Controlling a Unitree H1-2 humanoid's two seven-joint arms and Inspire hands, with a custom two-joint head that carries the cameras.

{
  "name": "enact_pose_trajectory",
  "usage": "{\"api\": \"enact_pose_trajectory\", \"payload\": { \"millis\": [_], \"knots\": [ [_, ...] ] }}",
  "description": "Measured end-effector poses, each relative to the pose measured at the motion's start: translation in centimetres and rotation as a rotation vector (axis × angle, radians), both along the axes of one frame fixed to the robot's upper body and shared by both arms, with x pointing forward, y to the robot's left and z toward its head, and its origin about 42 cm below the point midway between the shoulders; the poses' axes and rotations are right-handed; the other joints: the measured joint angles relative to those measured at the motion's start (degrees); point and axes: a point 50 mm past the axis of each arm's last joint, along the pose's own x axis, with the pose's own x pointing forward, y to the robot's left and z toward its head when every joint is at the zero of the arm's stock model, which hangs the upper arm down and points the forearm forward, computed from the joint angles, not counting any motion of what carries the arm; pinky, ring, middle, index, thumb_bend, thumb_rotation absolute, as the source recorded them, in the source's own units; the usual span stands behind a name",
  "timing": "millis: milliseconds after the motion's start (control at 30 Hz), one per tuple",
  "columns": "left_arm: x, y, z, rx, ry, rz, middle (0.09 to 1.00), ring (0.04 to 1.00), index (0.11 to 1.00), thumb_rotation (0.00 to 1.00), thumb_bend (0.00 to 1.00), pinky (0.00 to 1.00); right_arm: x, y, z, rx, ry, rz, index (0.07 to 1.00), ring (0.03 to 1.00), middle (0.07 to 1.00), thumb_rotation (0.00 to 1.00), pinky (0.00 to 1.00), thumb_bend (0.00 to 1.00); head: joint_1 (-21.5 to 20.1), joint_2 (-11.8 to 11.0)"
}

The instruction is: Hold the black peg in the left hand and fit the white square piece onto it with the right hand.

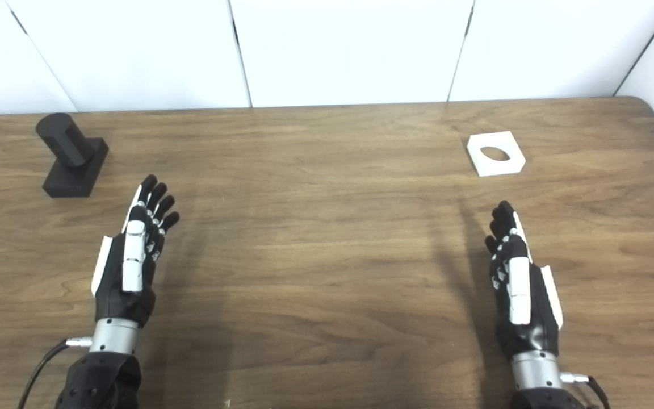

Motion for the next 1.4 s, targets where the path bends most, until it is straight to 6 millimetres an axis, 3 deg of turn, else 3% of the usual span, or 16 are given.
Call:
{"api": "enact_pose_trajectory", "payload": {
  "millis": [433,533,667,700,767,800,867,967,1033,1100,1200,1267,1333,1400],
  "knots": [
    [0.0,-0.1,-0.2,0.019,0.006,-0.001,0.975,0.954,0.984,0.97,0.47,0.93,0.0,0.0,-0.2,-0.001,-0.010,0.007,0.981,1.000,0.983,1.00,1.00,0.58,0.61,-0.79],
    [0.0,-0.2,-0.2,0.019,0.006,-0.001,0.966,0.947,0.977,0.94,0.47,0.92,0.0,-0.1,-0.2,-0.002,-0.014,0.006,0.984,1.000,0.983,1.00,1.00,0.58,1.14,-0.79],
    [0.0,-0.2,-0.2,0.026,0.008,0.000,0.950,0.929,0.974,0.82,0.50,0.89,0.0,-0.2,-0.5,0.001,-0.005,0.002,0.980,1.000,0.982,1.00,1.00,0.59,2.46,-1.49],
    [0.0,-0.2,-0.2,0.032,0.011,-0.001,0.956,0.932,0.980,0.75,0.47,0.89,-0.1,-0.2,-0.7,0.003,0.001,0.000,0.978,1.000,0.981,1.00,1.00,0.58,2.46,-1.49],
    [0.0,-0.3,-0.2,0.080,0.037,0.002,0.947,0.910,0.973,0.47,0.43,0.86,-0.1,-0.3,-0.8,0.003,0.002,-0.002,0.978,1.000,0.982,1.00,1.00,0.59,2.81,-1.93],
    [0.0,-0.4,0.2,0.119,0.046,0.008,0.938,0.892,0.968,0.22,0.47,0.83,-0.1,-0.3,-0.8,0.003,0.001,-0.001,0.974,1.000,0.979,1.00,1.00,0.58,3.25,-2.02],
    [-0.2,-0.4,1.6,0.210,0.052,0.042,0.935,0.884,0.964,0.06,0.56,0.80,-0.1,-0.3,-0.8,0.004,0.001,0.000,0.972,0.996,0.976,1.00,1.00,0.58,3.43,-2.20],
    [-0.7,0.2,4.3,0.328,0.057,0.117,0.916,0.859,0.968,0.18,0.53,0.75,-0.1,-0.3,-0.8,0.006,0.001,0.000,0.976,0.998,0.979,1.00,1.00,0.58,3.87,-2.55],
    [-0.9,1.1,5.3,0.381,0.089,0.165,0.910,0.863,0.964,0.43,0.45,0.77,-0.1,-0.3,-0.8,0.007,0.000,0.001,0.983,1.000,0.985,1.00,1.00,0.57,5.27,-2.99],
    [-0.8,2.7,5.7,0.444,0.128,0.188,0.917,0.870,0.969,0.51,0.48,0.79,-0.1,-0.3,-0.9,0.013,0.000,0.005,0.988,1.000,0.988,1.00,1.00,0.57,6.24,-2.81],
    [-1.0,6.3,6.2,0.591,0.186,0.256,0.943,0.857,0.985,0.54,0.53,0.74,-0.1,-0.4,-0.9,0.015,0.001,0.008,0.990,1.000,0.989,1.00,1.00,0.56,6.24,-2.81],
    [-1.1,8.4,6.9,0.657,0.200,0.309,0.969,0.888,0.997,0.55,0.56,0.77,-0.2,-0.5,-0.9,0.014,0.005,0.007,0.986,1.000,0.986,1.00,1.00,0.56,7.47,-2.90],
    [-0.7,9.7,7.5,0.703,0.208,0.337,0.983,0.931,1.000,0.58,0.60,0.81,-0.3,-0.4,-1.0,0.013,0.010,0.006,0.988,1.000,0.984,1.00,1.00,0.57,7.47,-2.90],
    [-0.4,10.6,7.7,0.735,0.233,0.370,0.988,0.943,1.000,0.51,0.60,0.80,-0.3,-0.4,-1.0,0.009,0.010,0.009,0.988,1.000,0.981,1.00,1.00,0.57,7.47,-2.99]
  ]
}}
